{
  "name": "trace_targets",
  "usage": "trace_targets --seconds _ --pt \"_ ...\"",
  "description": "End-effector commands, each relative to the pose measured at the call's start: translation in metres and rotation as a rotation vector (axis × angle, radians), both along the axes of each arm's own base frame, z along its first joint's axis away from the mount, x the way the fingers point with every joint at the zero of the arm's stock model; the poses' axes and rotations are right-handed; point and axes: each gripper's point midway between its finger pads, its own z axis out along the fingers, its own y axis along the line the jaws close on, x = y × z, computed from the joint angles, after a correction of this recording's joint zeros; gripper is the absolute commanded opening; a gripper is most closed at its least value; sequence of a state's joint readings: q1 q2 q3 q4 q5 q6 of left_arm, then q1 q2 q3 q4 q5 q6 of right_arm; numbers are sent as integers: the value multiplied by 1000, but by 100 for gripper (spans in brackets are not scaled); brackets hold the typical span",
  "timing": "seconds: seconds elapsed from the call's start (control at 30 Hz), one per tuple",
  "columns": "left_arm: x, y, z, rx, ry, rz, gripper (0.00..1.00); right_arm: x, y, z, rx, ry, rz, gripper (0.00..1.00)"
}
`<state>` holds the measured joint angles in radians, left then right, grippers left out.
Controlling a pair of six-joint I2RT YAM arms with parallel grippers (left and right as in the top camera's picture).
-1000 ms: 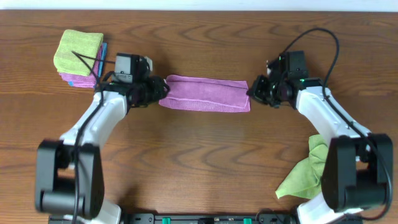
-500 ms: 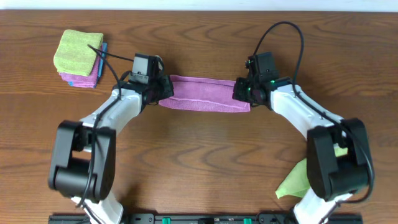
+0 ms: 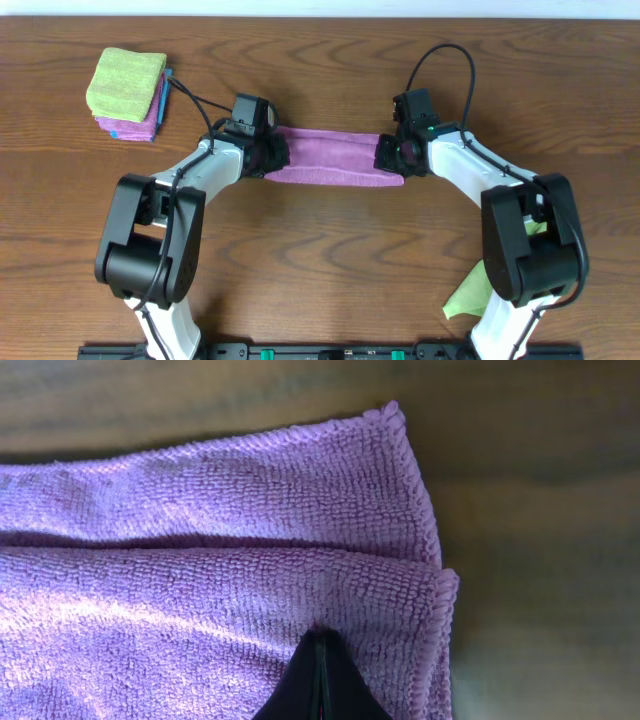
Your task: Fold the cloth
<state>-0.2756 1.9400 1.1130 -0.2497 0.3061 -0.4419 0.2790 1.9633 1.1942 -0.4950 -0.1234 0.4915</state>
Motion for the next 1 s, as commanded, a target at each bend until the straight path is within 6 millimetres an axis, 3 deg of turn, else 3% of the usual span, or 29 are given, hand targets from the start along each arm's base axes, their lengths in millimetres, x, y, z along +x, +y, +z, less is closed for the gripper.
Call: trace_targets --seconds 0.0,0.17,0.23,0.3,0.43,0.57,0.67,0.73,0.8,0.97 --pt "-29 8 -14 45 112 9 6 -35 -6 -26 -42 139 20 2" --pt "-54 15 -3 65 197 26 6 -54 -8 -28 -46 222 24 1" --pt "-57 17 0 69 203 27 6 -55 -4 -26 -19 226 29 1" --pt "-56 17 3 71 195 29 6 -49 5 -13 42 205 58 2" --pt "-56 17 3 72 195 29 6 -30 3 48 131 111 94 59" --pt "-55 18 3 75 191 29 6 -20 -18 109 234 -33 146 74" --pt "-54 18 3 73 187 30 6 -22 -60 137 265 -119 132 75" --pt "-54 18 3 73 187 30 6 -30 -74 139 348 -142 145 77" --pt "-53 17 4 72 183 30 6 -40 -75 126 453 -135 151 78" --pt "-52 17 4 69 181 36 6 -60 -49 84 631 -61 160 73"
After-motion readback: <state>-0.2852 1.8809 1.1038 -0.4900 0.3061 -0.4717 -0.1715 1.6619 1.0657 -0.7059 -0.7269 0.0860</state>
